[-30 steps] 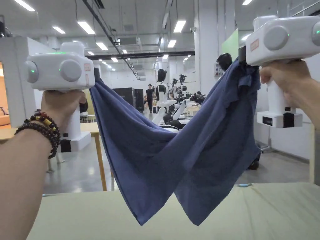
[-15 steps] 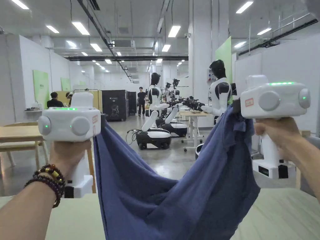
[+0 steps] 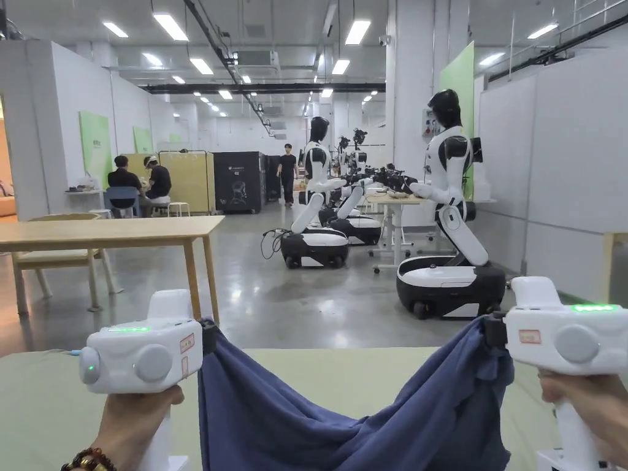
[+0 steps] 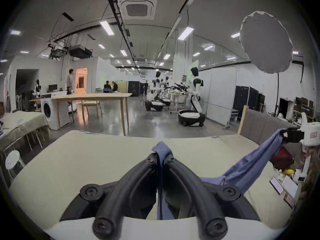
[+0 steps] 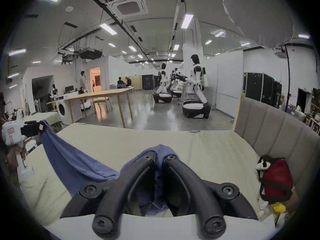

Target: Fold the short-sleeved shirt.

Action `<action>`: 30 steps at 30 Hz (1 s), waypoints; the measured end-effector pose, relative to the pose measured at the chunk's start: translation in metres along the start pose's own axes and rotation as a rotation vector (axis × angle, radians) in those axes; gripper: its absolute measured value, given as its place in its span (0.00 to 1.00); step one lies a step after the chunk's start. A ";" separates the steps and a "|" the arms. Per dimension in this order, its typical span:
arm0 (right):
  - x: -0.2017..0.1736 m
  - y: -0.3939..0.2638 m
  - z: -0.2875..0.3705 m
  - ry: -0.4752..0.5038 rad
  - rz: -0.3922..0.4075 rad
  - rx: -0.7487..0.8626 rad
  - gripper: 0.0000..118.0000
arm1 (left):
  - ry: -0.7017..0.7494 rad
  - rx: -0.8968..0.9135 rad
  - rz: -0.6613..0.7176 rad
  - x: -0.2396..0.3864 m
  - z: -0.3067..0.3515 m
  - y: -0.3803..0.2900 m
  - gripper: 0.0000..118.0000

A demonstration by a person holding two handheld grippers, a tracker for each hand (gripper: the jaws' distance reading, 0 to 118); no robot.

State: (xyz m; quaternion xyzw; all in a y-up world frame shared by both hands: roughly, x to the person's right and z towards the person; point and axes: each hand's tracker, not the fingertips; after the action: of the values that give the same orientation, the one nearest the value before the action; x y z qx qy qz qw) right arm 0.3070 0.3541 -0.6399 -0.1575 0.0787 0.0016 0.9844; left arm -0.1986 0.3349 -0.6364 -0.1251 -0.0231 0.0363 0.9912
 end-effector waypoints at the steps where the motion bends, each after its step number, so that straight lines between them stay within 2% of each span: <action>1: 0.002 -0.004 0.014 0.031 0.001 0.007 0.07 | -0.010 0.000 -0.010 -0.003 0.011 -0.005 0.04; 5: 0.006 -0.032 0.085 0.042 0.111 0.017 0.07 | -0.079 0.012 -0.022 -0.017 0.079 -0.034 0.04; 9: 0.019 -0.073 0.166 0.072 0.104 0.008 0.07 | -0.083 -0.015 -0.077 -0.033 0.154 -0.078 0.04; 11: 0.019 -0.102 0.206 0.087 0.138 0.018 0.07 | -0.121 -0.057 -0.100 -0.042 0.190 -0.105 0.04; 15: 0.019 -0.167 0.259 0.121 0.178 -0.086 0.07 | -0.135 -0.151 -0.040 -0.056 0.255 -0.171 0.04; 17: 0.019 -0.197 0.268 0.130 0.216 -0.150 0.07 | -0.118 -0.236 -0.043 -0.067 0.263 -0.206 0.04; 20: 0.019 -0.239 0.257 0.132 0.292 -0.331 0.07 | -0.094 -0.371 -0.058 -0.076 0.263 -0.255 0.04; 23: 0.027 -0.271 0.227 0.110 0.359 -0.521 0.07 | -0.058 -0.446 -0.068 -0.084 0.254 -0.281 0.04; 25: 0.034 -0.288 0.210 0.097 0.375 -0.640 0.07 | -0.036 -0.464 -0.053 -0.088 0.250 -0.290 0.04; 28: 0.050 -0.313 0.196 0.087 0.397 -0.716 0.08 | -0.045 -0.470 -0.013 -0.090 0.249 -0.298 0.04; 29: 0.051 -0.316 0.198 0.097 0.392 -0.683 0.10 | -0.049 -0.472 -0.013 -0.089 0.248 -0.301 0.05; 30: 0.054 -0.316 0.201 0.111 0.383 -0.643 0.16 | -0.046 -0.471 -0.015 -0.088 0.246 -0.304 0.09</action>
State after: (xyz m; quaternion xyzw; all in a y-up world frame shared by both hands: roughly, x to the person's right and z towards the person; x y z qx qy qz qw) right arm 0.4006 0.1149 -0.3614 -0.4407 0.1556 0.2015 0.8608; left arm -0.2801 0.0954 -0.3253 -0.3519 -0.0543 0.0252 0.9341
